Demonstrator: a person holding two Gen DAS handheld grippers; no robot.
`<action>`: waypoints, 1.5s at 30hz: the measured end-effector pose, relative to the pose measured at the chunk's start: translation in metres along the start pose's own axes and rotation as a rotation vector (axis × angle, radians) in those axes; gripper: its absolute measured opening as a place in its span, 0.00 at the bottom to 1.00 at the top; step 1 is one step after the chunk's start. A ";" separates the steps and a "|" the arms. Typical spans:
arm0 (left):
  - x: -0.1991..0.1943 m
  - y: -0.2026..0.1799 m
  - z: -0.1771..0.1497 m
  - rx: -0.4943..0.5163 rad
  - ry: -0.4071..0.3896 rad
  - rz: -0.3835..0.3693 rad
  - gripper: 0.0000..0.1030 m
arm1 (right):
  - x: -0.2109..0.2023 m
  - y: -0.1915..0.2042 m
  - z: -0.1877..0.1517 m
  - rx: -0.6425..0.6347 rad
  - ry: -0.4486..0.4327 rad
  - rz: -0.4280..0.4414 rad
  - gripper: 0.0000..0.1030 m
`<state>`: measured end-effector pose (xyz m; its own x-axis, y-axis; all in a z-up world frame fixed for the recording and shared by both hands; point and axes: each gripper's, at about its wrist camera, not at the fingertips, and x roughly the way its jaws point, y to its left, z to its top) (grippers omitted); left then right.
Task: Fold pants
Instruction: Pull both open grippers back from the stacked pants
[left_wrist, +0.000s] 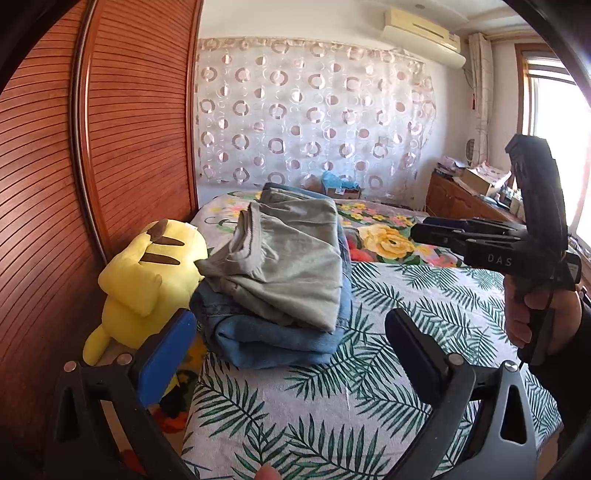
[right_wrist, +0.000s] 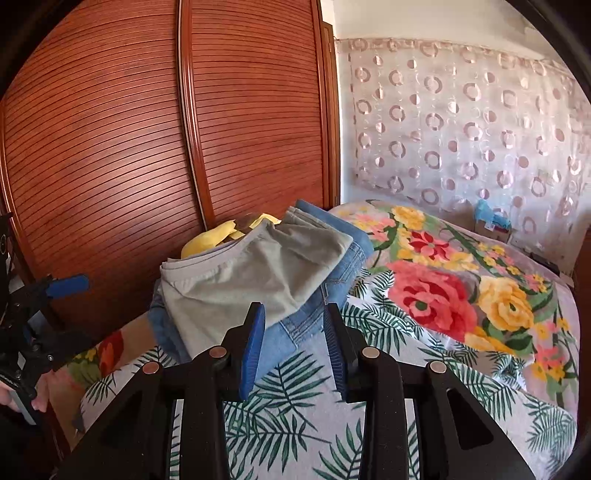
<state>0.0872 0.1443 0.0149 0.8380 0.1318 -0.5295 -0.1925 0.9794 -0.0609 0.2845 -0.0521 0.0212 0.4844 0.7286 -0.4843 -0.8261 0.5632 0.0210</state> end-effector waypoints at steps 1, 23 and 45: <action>-0.001 -0.002 -0.001 0.003 -0.001 -0.005 0.99 | -0.003 0.000 -0.002 0.003 -0.002 -0.008 0.40; -0.025 -0.093 -0.016 0.112 -0.015 -0.148 0.99 | -0.114 0.030 -0.089 0.154 -0.034 -0.271 0.72; -0.059 -0.122 -0.015 0.123 -0.049 -0.157 0.99 | -0.197 0.089 -0.123 0.291 -0.140 -0.474 0.84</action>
<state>0.0535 0.0145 0.0405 0.8770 -0.0196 -0.4800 0.0034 0.9994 -0.0345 0.0800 -0.1933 0.0108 0.8324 0.4038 -0.3794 -0.4056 0.9106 0.0793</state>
